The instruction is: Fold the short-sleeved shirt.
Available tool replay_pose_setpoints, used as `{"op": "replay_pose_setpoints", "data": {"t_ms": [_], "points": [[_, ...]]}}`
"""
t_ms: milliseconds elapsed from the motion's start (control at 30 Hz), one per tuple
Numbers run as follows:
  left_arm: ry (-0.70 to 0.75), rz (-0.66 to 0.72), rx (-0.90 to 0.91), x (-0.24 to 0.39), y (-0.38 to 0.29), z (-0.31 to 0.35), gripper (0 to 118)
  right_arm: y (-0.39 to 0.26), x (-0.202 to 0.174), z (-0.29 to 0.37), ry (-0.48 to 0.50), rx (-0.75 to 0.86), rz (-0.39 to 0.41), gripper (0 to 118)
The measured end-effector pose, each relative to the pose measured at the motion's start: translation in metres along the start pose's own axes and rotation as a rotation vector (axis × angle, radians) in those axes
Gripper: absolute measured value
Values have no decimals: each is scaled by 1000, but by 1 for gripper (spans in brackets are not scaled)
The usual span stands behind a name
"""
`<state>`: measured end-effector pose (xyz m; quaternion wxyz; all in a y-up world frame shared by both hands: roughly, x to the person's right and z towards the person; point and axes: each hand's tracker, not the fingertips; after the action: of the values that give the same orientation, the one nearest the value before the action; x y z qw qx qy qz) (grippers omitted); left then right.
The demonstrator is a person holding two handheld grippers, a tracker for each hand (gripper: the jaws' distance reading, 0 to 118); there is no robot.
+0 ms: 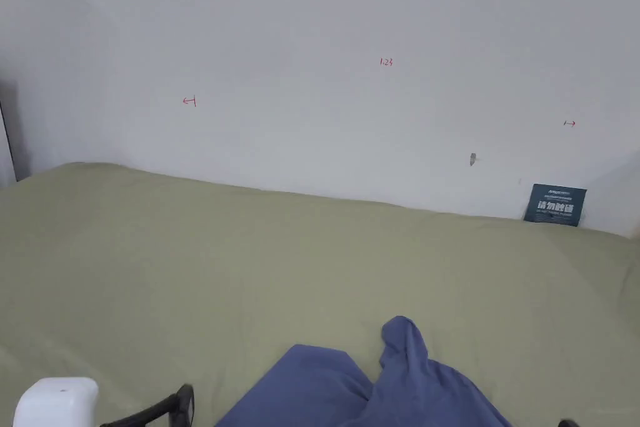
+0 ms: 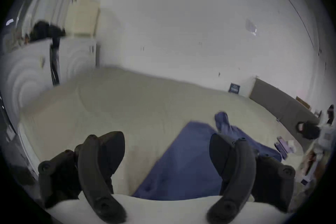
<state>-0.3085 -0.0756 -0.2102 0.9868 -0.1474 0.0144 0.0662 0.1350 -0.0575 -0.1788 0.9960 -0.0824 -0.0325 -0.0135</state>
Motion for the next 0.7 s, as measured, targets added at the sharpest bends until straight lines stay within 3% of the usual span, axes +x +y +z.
{"op": "replay_pose_setpoints", "data": {"t_ms": [33,67,100,133,167,200,233,300,433,533,667,700], "points": [[33,-33,28,9,3,4,99,3,-6,6,-20,43,11,88],[70,-59,62,16,2,9,94,6,-12,12,-38,86,28,76],[108,-74,92,24,0,14,80,4,-18,17,-48,108,44,52],[112,-75,130,27,-4,19,54,4,-22,20,-53,119,62,11],[115,-75,150,32,-7,22,7,4,-28,22,-73,123,108,0],[109,-77,136,33,-11,25,0,2,-33,21,-102,110,154,0],[105,-86,142,37,-14,25,0,1,-36,24,-106,129,167,0],[100,-106,142,39,-17,28,0,5,-35,27,-48,94,107,0],[42,-133,129,26,-14,27,0,6,-34,26,-48,81,86,0],[39,-178,11,-7,-9,7,6,2,-31,24,-30,60,86,0],[-72,-121,-408,-65,-13,-51,85,-4,-26,19,-12,32,72,0],[-88,-108,-543,-74,-16,-62,88,-4,-25,16,-6,16,72,0]]}}
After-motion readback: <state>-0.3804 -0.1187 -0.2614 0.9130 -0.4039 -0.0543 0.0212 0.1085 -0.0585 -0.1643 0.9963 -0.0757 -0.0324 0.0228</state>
